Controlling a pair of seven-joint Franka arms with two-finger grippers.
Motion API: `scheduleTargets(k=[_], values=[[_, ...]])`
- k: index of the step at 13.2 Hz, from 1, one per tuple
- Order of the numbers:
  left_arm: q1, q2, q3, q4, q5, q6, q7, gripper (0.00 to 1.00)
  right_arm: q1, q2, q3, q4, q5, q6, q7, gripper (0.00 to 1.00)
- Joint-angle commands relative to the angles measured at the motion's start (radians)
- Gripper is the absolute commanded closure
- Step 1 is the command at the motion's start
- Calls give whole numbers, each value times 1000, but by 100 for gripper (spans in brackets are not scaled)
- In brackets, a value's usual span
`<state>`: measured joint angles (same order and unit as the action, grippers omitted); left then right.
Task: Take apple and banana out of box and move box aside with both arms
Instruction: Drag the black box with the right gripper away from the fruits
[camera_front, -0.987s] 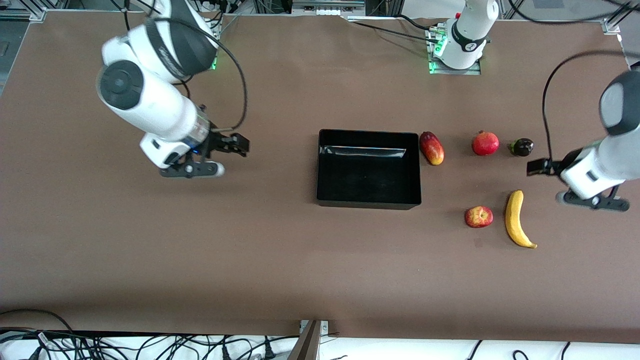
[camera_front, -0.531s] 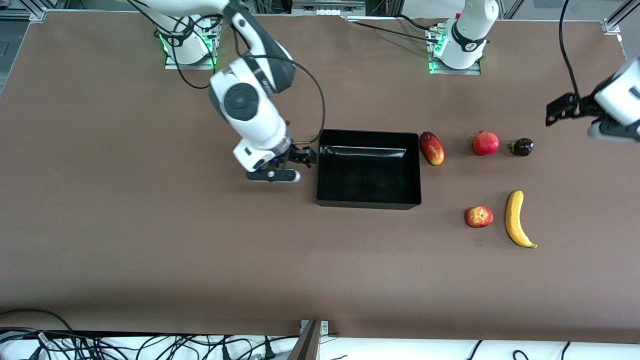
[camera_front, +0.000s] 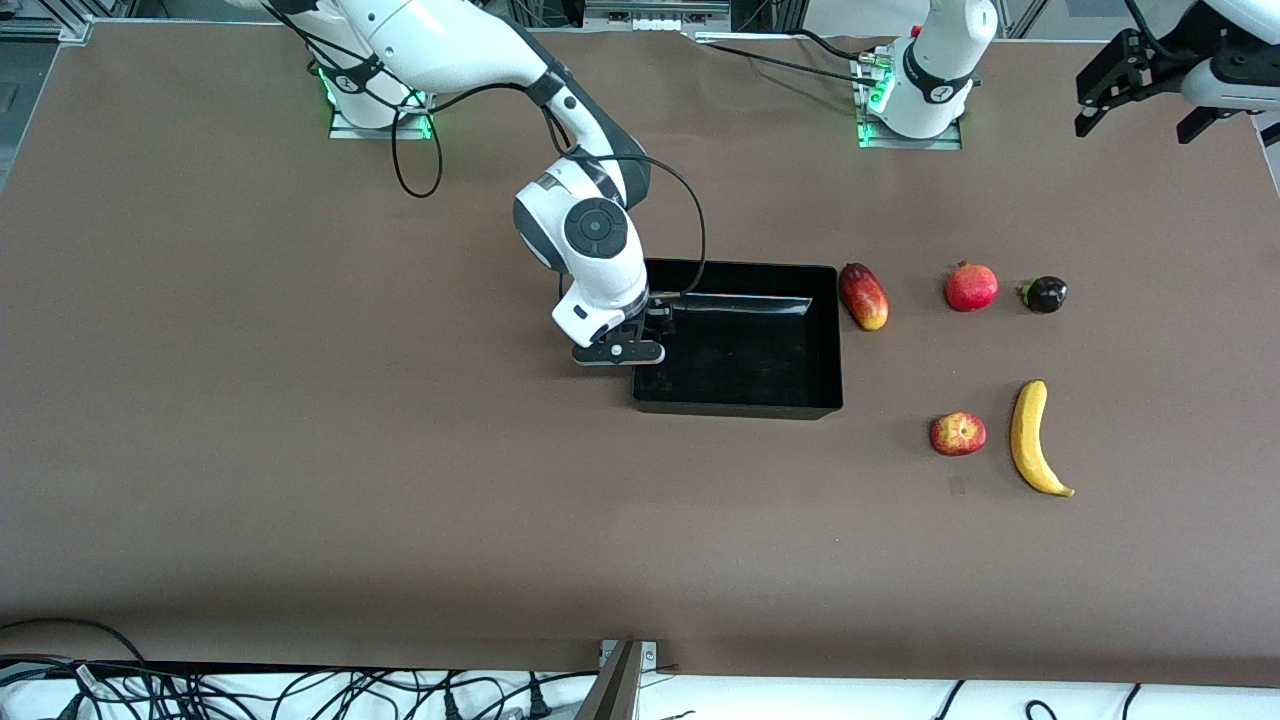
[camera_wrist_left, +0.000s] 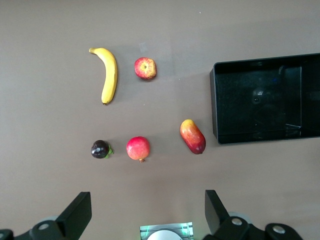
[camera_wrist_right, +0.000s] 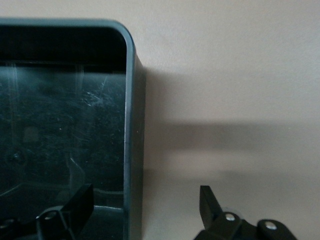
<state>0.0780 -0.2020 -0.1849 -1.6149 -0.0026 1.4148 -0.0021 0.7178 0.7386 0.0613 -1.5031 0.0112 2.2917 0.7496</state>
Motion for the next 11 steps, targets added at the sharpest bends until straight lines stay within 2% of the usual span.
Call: scheduleTargets(k=[1,2,3,4,6,8,11], values=[[-10,7,18,-3,-13,9,-12,0,28,18,-11,26,-14,-9,31,63],[-10,12,24,-5,-11,7,-3,0,37,22,-12,27,-16,-8,39,76],[-15,12,36,-8,-17,4,-1,0,38,24,-12,27,-17,-9,34,96],[-35,13,53,-10,-19,4,-1,0,37,22,-12,26,-19,-9,34,100],[-105,21,113,-8,-16,4,-4,0,35,18,-15,26,-17,-14,31,100],[-109,29,121,-8,-16,1,-7,0,26,-1,-31,27,-17,-46,13,100],[-110,35,142,9,-19,-2,-1,0,-39,-83,-49,29,-5,-193,-92,100]])
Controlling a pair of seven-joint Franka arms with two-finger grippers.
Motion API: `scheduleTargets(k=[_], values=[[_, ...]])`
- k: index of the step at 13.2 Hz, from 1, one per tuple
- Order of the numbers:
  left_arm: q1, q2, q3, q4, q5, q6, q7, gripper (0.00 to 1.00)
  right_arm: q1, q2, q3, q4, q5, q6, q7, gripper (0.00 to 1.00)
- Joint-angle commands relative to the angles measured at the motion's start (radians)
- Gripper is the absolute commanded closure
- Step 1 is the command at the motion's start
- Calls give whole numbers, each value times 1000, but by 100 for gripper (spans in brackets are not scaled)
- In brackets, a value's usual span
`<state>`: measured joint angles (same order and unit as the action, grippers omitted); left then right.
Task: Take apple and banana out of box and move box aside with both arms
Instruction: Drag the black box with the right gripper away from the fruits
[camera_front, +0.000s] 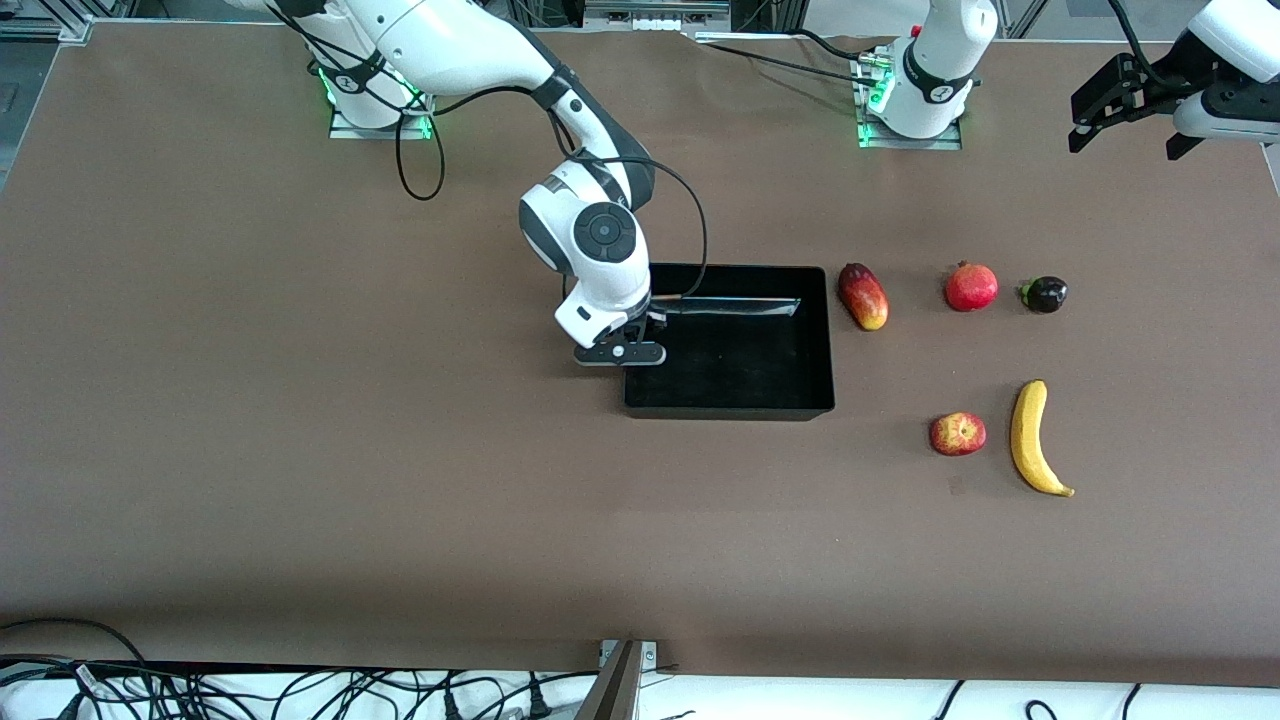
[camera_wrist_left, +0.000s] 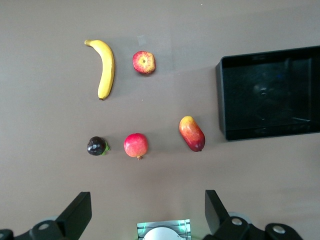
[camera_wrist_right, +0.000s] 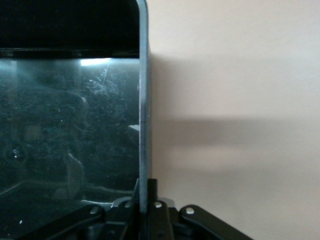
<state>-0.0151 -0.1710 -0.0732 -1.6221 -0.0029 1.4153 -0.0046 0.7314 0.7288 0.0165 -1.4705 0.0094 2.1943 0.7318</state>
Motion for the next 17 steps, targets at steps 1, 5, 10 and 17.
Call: scheduleTargets(k=[1,5,10,17], values=[[-20,4,33,16,-17,-2,3,0,-96,-113,-4,-4,0,-134,-138,100],[-23,10,36,16,-8,-4,5,0,-340,-224,-7,-23,9,-307,-439,100],[-23,7,61,16,-11,-1,-5,0,-636,-328,-13,-262,17,-198,-793,100],[-23,5,84,14,-15,-2,-6,0,-822,-384,-15,-588,32,94,-933,100]])
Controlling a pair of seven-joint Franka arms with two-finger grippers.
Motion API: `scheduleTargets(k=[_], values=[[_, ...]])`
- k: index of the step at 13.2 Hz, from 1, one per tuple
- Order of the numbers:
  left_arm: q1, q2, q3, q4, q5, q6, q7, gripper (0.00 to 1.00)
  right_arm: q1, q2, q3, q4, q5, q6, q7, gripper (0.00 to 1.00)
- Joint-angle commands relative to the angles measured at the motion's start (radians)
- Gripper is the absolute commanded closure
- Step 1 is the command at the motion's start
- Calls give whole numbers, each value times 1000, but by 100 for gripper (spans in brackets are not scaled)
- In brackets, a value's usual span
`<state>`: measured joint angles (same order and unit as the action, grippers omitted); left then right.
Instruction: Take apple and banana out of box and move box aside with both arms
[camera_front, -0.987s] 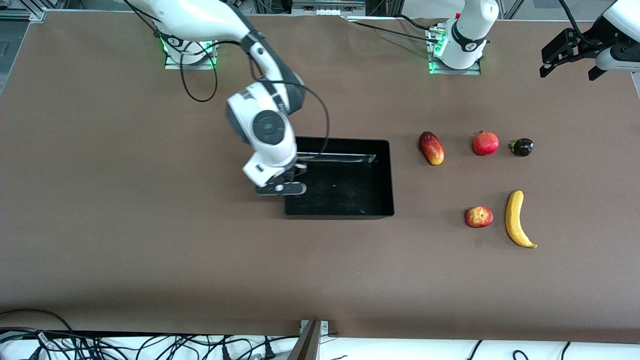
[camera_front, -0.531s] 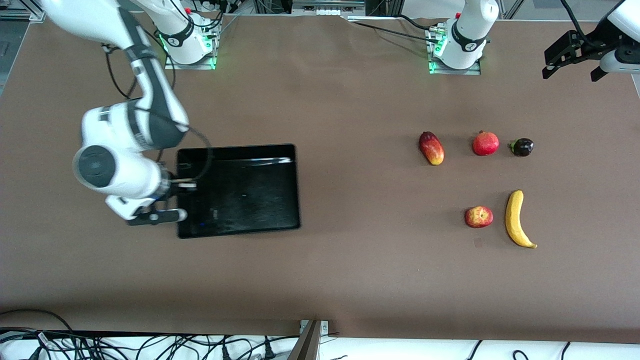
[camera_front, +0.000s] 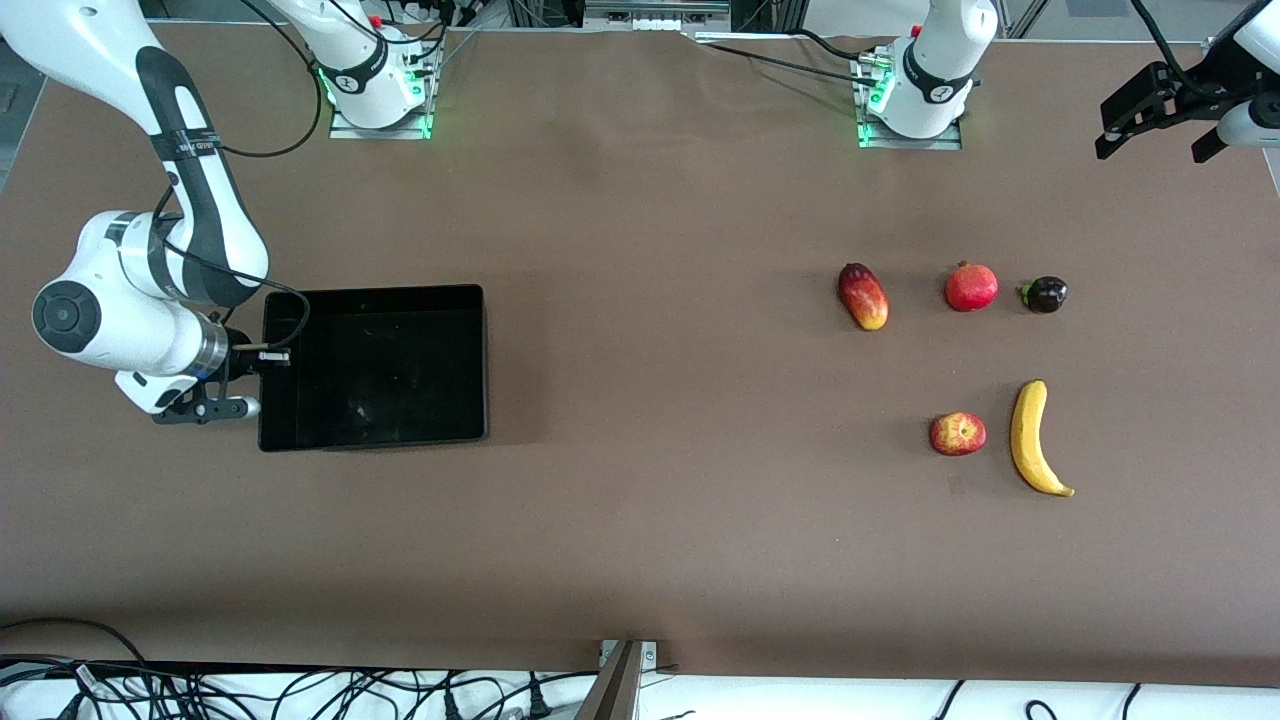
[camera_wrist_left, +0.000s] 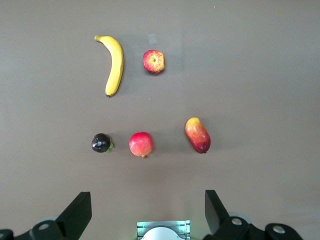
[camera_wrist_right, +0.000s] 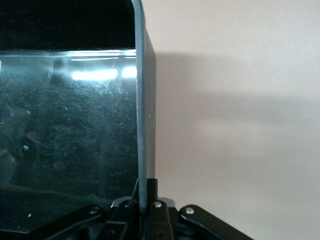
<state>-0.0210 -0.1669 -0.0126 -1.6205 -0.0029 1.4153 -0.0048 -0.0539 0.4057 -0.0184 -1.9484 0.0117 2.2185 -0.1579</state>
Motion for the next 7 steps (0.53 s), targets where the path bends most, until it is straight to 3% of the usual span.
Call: scheduleTargets(k=[1,4,5,6,7], values=[[-17,1,23,13,-15,-3,-6,0,-40,-61,20,-147,36,113,-43,100],[-17,1,23,13,-15,-3,-4,0,-44,-57,15,-246,48,239,-42,100],[-17,1,25,13,-15,-3,-4,0,-44,-59,15,-242,48,236,-42,80],[-17,1,25,13,-15,-3,-4,0,-44,-62,15,-231,48,233,-43,10],[-17,1,26,13,-15,-3,-4,0,-43,-77,17,-213,48,216,-45,0]])
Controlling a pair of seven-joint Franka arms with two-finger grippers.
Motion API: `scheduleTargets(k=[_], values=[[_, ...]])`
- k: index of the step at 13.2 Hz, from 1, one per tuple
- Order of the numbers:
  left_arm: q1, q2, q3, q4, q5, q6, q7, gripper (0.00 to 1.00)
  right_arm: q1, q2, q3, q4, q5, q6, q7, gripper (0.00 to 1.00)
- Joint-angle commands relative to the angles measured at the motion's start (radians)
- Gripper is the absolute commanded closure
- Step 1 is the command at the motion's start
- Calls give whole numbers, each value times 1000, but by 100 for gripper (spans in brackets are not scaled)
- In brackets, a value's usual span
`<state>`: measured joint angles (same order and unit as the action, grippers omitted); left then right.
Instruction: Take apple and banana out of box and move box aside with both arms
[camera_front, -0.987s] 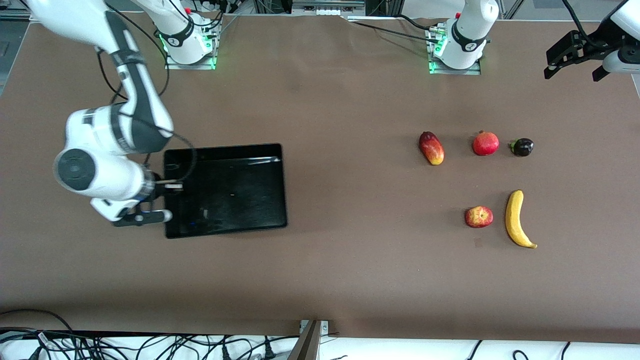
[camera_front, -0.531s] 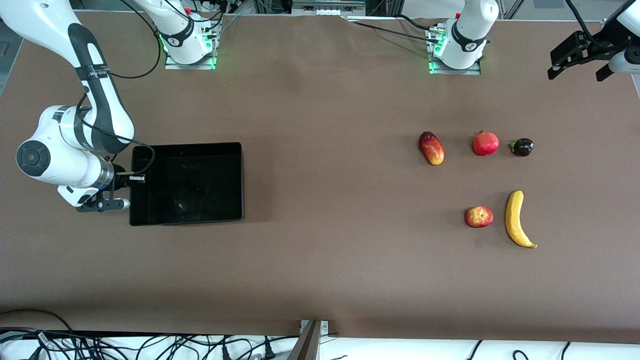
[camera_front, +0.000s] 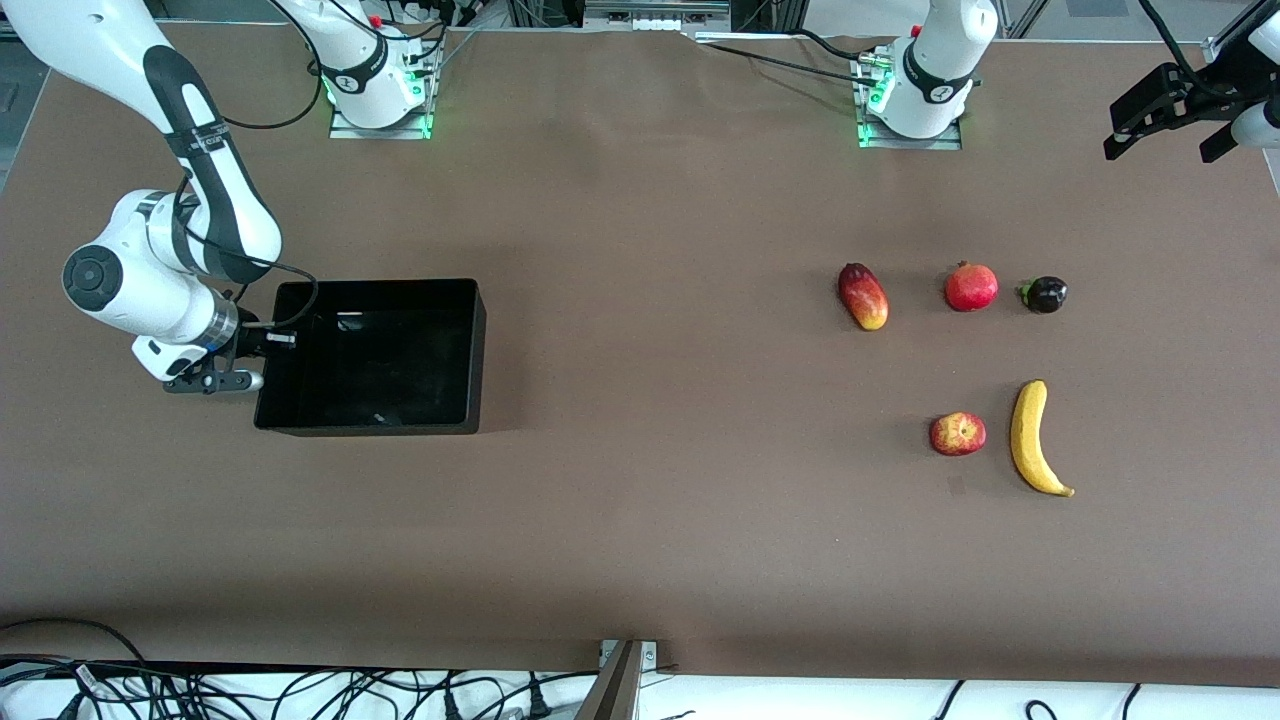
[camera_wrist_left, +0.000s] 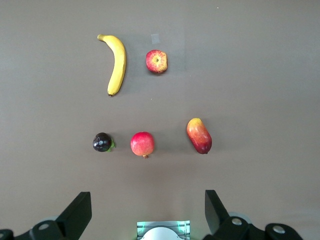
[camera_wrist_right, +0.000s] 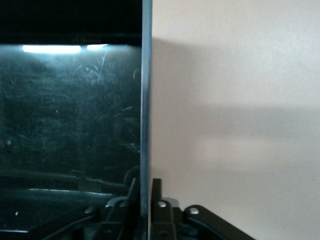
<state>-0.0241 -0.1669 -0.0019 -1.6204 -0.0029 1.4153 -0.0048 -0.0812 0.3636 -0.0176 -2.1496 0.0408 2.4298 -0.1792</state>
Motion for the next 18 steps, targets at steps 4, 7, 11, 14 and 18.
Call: scheduleTargets(k=[4,7,11,14,18], values=[[-14,1,16,11,-15,-3,-4,0,-9,-75,24,210,19,-301,-6,0],[-16,1,16,11,-15,-4,-6,0,-2,-133,28,354,10,-449,-11,0],[-16,0,19,11,-17,-4,-3,0,18,-271,30,479,-9,-713,36,0],[-16,1,19,11,-17,-4,-3,0,20,-403,71,468,-27,-851,119,0],[-16,0,22,11,-17,-4,0,0,20,-404,77,478,-35,-861,126,0]])
